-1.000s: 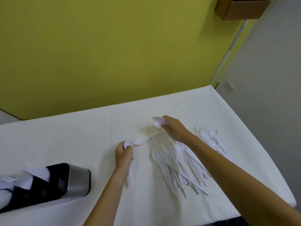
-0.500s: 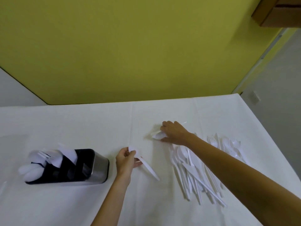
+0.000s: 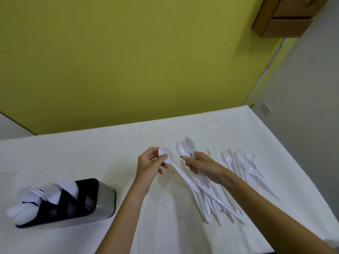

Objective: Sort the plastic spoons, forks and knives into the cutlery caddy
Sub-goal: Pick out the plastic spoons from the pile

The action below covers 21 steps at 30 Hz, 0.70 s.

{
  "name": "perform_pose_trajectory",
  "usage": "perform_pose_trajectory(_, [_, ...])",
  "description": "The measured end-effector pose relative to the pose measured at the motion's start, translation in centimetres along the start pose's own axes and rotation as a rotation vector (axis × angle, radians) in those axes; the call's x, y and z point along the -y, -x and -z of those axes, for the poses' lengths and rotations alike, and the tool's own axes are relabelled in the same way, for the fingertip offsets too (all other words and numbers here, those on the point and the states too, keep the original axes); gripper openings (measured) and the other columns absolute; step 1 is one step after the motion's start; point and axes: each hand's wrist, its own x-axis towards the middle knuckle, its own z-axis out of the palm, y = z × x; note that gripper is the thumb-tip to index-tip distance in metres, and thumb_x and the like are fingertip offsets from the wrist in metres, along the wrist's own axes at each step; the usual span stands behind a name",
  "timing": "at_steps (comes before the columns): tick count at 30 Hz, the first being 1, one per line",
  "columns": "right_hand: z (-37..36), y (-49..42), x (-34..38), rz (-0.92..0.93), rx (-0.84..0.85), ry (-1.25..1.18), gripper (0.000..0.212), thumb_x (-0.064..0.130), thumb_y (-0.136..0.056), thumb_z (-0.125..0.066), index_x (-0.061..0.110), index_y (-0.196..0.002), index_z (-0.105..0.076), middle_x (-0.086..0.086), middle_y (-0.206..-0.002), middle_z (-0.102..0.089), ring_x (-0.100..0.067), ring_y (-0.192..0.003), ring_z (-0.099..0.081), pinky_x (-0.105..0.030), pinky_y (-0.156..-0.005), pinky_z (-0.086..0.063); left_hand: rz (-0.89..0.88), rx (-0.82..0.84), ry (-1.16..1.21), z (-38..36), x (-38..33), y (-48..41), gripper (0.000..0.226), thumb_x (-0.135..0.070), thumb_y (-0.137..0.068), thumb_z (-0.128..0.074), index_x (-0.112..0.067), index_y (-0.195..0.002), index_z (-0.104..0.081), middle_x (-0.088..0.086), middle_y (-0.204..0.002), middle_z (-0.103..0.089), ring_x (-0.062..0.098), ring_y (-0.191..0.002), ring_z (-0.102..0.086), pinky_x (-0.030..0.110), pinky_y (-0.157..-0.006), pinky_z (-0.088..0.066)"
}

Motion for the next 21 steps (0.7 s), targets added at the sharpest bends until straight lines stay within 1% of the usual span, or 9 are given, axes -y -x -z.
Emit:
perform_pose_trajectory(2, [-0.3, 0.9, -0.6, -0.057, 0.064, -0.285, 0.023, 0.022, -0.101, -0.042, 0.010, -0.093, -0.059, 0.001, -0.070, -0.049, -0.010, -0.059, -0.043, -0.022, -0.063, -0.038, 0.000, 0.031, -0.048, -0.6, 0.0, -0.2, 0.012, -0.007, -0.085, -0.066, -0.005, -0.097, -0.064, 0.011, -0.086, -0.069, 0.015, -0.056, -0.062, 0.025, -0.049, -0.045])
perform_pose_trajectory(4, [-0.7, 1.7, -1.2, -0.073, 0.106, -0.402, 0.028, 0.017, -0.102, -0.036, 0.008, -0.104, -0.062, -0.001, -0.076, -0.055, -0.013, -0.065, -0.049, -0.024, -0.068, -0.041, 0.002, 0.069, -0.072, -1.2, 0.1, -0.2, 0.011, -0.007, -0.084, -0.068, -0.003, -0.094, -0.063, 0.009, -0.083, -0.067, 0.017, -0.056, -0.063, 0.024, -0.049, -0.047])
perform_pose_trajectory(8, [-1.5, 3.1, -1.7, -0.039, 0.105, -0.327, 0.035, 0.019, -0.103, -0.033, 0.008, -0.102, -0.067, -0.006, -0.094, -0.068, -0.018, -0.082, -0.058, -0.028, -0.081, -0.047, -0.002, 0.126, -0.058, -2.1, 0.1, -0.3, 0.010, -0.006, -0.083, -0.069, -0.005, -0.081, -0.059, 0.007, -0.078, -0.061, 0.021, -0.054, -0.065, 0.028, -0.053, -0.053])
perform_pose_trajectory(10, [-1.8, 3.5, -2.0, -0.005, 0.101, -0.270, 0.042, 0.021, -0.104, -0.030, 0.011, -0.093, -0.069, -0.003, -0.093, -0.069, -0.018, -0.088, -0.058, -0.030, -0.086, -0.043, 0.007, 0.173, -0.056, -2.3, 0.1, -0.3, 0.013, -0.006, -0.084, -0.069, -0.005, -0.079, -0.058, 0.007, -0.083, -0.060, 0.021, -0.055, -0.065, 0.030, -0.057, -0.055])
perform_pose_trajectory(12, [-2.1, 3.9, -2.2, 0.012, 0.099, -0.303, 0.042, 0.020, -0.104, -0.028, 0.010, -0.090, -0.066, -0.005, -0.085, -0.066, -0.018, -0.084, -0.058, -0.028, -0.082, -0.044, 0.038, 0.224, -0.035, -2.3, 0.1, -0.3, 0.013, -0.008, -0.084, -0.070, -0.004, -0.084, -0.057, 0.009, -0.093, -0.061, 0.022, -0.057, -0.065, 0.029, -0.058, -0.055])
perform_pose_trajectory(14, [-2.6, 4.4, -2.1, 0.005, 0.095, -0.408, 0.036, 0.019, -0.104, -0.030, 0.009, -0.092, -0.062, -0.007, -0.078, -0.062, -0.019, -0.075, -0.059, -0.029, -0.072, -0.046, 0.067, 0.269, -0.023, -2.3, 0.0, -0.3, 0.020, -0.008, -0.084, -0.070, -0.005, -0.097, -0.056, 0.011, -0.103, -0.063, 0.023, -0.057, -0.065, 0.029, -0.057, -0.054])
perform_pose_trajectory(17, [-3.3, 4.8, -2.2, -0.010, 0.122, -0.518, 0.030, 0.026, -0.104, -0.034, 0.007, -0.097, -0.056, -0.004, -0.071, -0.056, -0.020, -0.061, -0.053, -0.030, -0.061, -0.046, 0.054, 0.322, -0.100, -2.1, -0.4, -0.1, 0.033, -0.006, -0.084, -0.069, -0.012, -0.114, -0.057, 0.009, -0.103, -0.065, 0.020, -0.055, -0.063, 0.026, -0.054, -0.052])
perform_pose_trajectory(19, [-3.5, 4.8, -2.2, -0.024, 0.167, -0.533, 0.035, 0.032, -0.104, -0.034, 0.005, -0.105, -0.055, -0.004, -0.071, -0.056, -0.019, -0.060, -0.051, -0.029, -0.061, -0.045, 0.005, 0.336, -0.185, -1.8, -0.6, 0.0, 0.032, -0.004, -0.083, -0.068, -0.015, -0.113, -0.062, 0.006, -0.101, -0.065, 0.016, -0.054, -0.060, 0.023, -0.052, -0.049])
perform_pose_trajectory(21, [-3.5, 4.8, -2.1, -0.039, 0.226, -0.552, 0.037, 0.035, -0.102, -0.037, 0.005, -0.117, -0.053, -0.006, -0.075, -0.058, -0.020, -0.064, -0.053, -0.031, -0.065, -0.046, -0.035, 0.338, -0.229, -1.5, -0.7, -0.2, 0.028, -0.001, -0.082, -0.064, -0.015, -0.107, -0.067, 0.006, -0.100, -0.066, 0.015, -0.052, -0.056, 0.021, -0.049, -0.044])
